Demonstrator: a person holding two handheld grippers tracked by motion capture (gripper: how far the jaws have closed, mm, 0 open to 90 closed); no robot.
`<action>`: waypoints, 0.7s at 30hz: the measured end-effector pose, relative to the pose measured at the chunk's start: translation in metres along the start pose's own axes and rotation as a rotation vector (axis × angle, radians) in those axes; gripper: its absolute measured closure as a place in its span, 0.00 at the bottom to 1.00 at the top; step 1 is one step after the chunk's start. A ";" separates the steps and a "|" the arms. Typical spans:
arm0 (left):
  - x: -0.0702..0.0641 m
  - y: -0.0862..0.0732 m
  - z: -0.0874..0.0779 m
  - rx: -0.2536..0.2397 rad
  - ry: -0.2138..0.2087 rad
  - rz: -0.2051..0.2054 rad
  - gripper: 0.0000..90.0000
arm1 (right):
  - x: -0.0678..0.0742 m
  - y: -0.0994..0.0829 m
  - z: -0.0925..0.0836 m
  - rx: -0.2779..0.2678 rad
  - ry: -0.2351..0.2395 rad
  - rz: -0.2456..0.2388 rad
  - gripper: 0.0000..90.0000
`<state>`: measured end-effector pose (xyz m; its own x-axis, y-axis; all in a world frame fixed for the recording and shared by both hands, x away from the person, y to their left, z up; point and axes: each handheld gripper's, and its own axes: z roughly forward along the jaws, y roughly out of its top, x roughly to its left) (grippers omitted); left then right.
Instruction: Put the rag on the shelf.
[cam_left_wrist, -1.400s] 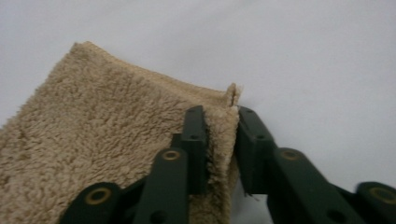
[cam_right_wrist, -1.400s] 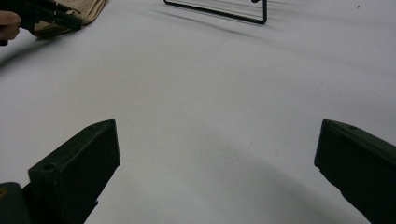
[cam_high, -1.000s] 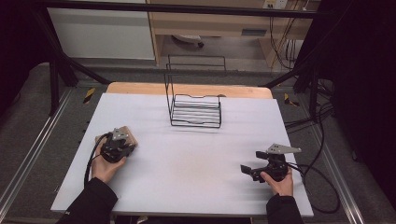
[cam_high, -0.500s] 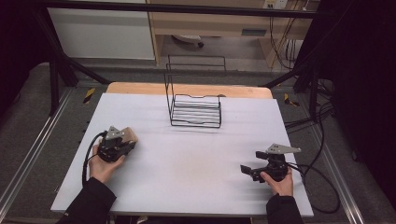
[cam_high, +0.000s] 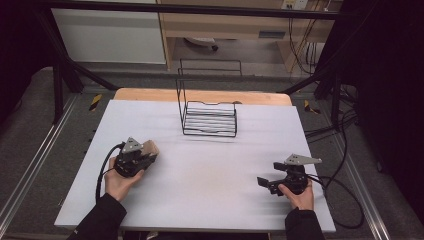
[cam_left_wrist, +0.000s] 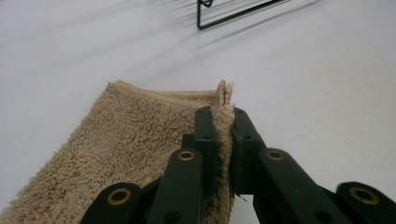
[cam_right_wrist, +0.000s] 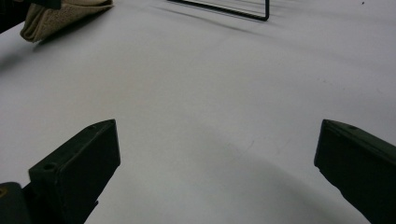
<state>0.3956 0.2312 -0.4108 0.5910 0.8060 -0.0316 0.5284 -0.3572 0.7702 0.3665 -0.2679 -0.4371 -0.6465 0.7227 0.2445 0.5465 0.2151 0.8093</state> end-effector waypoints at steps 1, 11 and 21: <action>-0.002 0.001 0.000 -0.002 -0.005 0.004 0.92 | 0.000 0.000 0.000 0.001 0.000 0.001 0.01; -0.030 0.008 0.001 -0.019 -0.063 0.017 0.92 | 0.000 0.000 0.001 0.005 -0.003 0.000 0.01; -0.070 0.015 0.015 0.000 -0.126 0.077 0.92 | 0.001 -0.001 0.001 0.013 -0.005 -0.003 0.01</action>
<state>0.3719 0.1625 -0.4068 0.7017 0.7105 -0.0528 0.4787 -0.4153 0.7735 0.3664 -0.2667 -0.4380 -0.6456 0.7251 0.2398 0.5517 0.2257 0.8029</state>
